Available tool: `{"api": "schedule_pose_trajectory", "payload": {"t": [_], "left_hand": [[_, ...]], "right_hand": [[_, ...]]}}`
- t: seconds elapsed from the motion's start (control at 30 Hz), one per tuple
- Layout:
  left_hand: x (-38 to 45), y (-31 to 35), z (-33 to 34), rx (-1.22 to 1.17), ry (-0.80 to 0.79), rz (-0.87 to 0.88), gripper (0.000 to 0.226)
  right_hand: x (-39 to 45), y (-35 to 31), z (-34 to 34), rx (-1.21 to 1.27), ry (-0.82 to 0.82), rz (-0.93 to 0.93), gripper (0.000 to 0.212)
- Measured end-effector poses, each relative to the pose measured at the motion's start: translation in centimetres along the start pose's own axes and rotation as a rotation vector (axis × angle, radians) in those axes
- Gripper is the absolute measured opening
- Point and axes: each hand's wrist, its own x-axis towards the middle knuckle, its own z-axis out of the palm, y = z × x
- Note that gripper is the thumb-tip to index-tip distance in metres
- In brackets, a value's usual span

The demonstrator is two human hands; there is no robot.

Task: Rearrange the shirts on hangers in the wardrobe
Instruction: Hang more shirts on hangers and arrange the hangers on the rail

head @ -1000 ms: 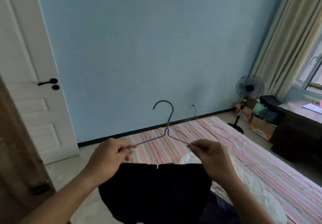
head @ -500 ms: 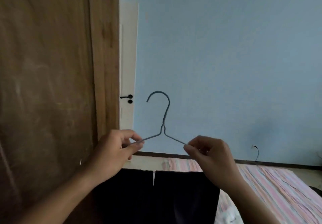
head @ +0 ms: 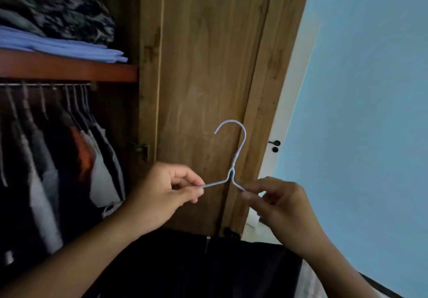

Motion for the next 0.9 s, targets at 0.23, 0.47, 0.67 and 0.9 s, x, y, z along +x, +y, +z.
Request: {"api": "schedule_pose_trajectory", "payload": {"t": [0.23, 0.47, 0.67, 0.9], "left_hand": [[-3.9, -1.0, -5.8, 0.125, 0.17, -0.097, 0.012], [-7.3, -1.8, -12.1, 0.134, 0.286, -0.154, 0.014], [-9.3, -2.8, -17.7, 0.188, 0.359, -0.187, 0.015], [-11.4, -4.6, -23.2, 0.37, 0.387, -0.231, 0.017]], "right_hand": [[3.4, -1.4, 6.5, 0.046, -0.15, -0.163, 0.008], [5.6, -4.8, 13.1, 0.143, -0.258, -0.21, 0.014], [7.0, -8.7, 18.4, 0.188, -0.341, -0.296, 0.022], [8.0, -12.1, 24.3, 0.186, -0.517, -0.321, 0.018]]}}
